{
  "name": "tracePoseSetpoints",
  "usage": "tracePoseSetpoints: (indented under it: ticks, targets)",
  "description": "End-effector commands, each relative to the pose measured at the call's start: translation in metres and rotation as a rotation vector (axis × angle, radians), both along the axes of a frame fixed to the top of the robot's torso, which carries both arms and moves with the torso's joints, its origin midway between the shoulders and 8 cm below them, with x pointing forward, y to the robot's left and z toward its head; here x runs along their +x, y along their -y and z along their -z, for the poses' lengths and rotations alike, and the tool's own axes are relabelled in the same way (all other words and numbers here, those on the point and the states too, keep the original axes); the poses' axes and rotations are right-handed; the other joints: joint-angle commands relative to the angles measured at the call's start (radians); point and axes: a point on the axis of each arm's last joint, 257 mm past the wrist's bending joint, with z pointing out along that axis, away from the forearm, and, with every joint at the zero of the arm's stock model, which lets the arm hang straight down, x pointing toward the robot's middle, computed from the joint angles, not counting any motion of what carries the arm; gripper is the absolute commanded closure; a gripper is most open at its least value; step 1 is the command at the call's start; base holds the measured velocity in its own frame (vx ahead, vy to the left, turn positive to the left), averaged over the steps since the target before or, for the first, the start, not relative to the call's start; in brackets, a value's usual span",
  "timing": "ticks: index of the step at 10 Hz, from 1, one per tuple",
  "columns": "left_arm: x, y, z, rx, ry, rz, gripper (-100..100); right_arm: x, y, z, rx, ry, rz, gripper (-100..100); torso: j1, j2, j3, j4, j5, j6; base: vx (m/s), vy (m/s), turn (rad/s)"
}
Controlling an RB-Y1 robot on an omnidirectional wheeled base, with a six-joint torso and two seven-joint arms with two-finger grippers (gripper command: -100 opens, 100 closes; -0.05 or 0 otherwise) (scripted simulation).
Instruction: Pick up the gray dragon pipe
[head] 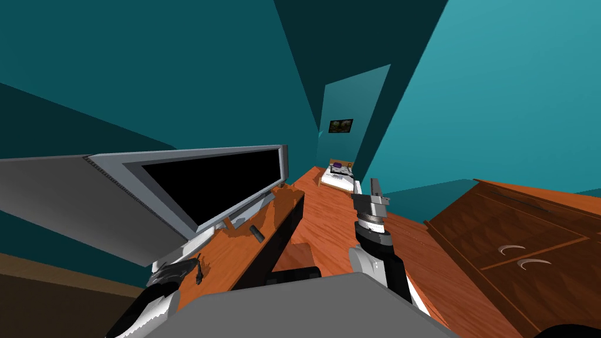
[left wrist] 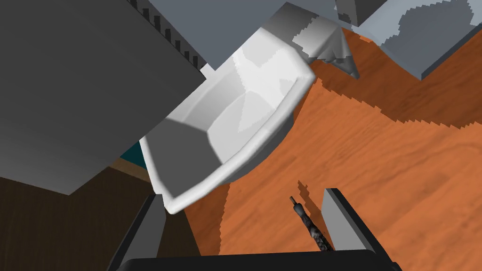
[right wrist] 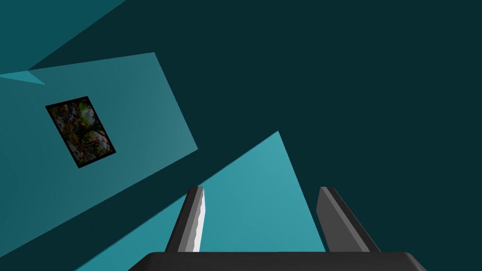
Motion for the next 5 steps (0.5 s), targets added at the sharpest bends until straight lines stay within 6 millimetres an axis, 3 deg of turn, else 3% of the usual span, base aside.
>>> tracePoseSetpoints:
  ticks: [1,2,5]
  targets:
    - [-0.012,-0.003,0.016,-0.041,-0.017,-0.035,-100,0.000,0.000,0.000,0.000,0.000,0.000,0,0.000,0.000,0.000,0.000,0.000,0.000,0.016,-0.007,-0.037]
    - [-0.012,-0.003,0.016,-0.041,-0.017,-0.035,-100,0.000,0.000,0.000,0.000,0.000,0.000,0,0.000,0.000,0.000,0.000,0.000,0.000,0.000,0.000,0.000]
    - [-0.030,-0.011,0.042,-0.150,-0.018,-0.142,-100,0.000,0.000,0.000,0.000,0.000,0.000,0,0.000,0.000,0.000,0.000,0.000,0.000,0.022,-0.012,-0.038]
